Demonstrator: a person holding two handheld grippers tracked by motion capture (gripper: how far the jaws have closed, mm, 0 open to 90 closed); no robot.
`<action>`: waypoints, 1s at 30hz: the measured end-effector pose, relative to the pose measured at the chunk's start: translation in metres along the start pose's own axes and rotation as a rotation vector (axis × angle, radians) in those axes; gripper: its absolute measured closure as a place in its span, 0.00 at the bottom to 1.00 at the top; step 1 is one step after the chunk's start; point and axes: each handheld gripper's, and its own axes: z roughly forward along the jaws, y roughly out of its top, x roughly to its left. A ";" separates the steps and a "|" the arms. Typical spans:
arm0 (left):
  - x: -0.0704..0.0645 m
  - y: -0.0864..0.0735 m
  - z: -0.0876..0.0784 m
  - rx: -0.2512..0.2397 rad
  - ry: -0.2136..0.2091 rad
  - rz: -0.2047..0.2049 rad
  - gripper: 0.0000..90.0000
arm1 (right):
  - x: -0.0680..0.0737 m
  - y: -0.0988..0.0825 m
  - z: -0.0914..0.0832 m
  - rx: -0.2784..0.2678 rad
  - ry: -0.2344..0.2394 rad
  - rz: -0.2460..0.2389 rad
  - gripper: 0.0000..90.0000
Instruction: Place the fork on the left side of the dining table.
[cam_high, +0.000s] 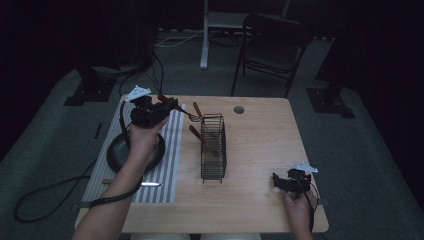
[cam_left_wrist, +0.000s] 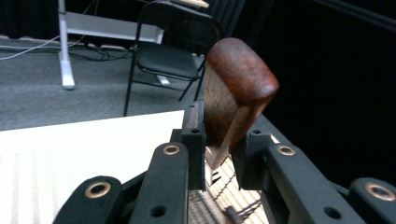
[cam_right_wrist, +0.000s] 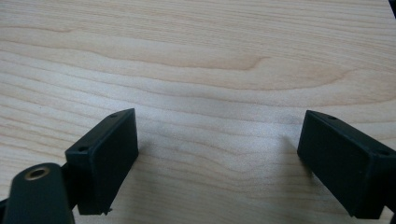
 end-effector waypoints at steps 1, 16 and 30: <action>0.003 0.000 0.000 0.005 0.004 0.003 0.86 | 0.000 0.000 0.000 0.000 0.000 -0.001 0.13; 0.061 -0.017 -0.003 0.057 0.098 -0.027 0.86 | 0.000 0.000 0.000 0.002 0.000 0.001 0.13; 0.121 -0.034 0.006 0.074 0.158 -0.124 0.86 | 0.000 0.000 0.000 0.001 0.000 0.000 0.13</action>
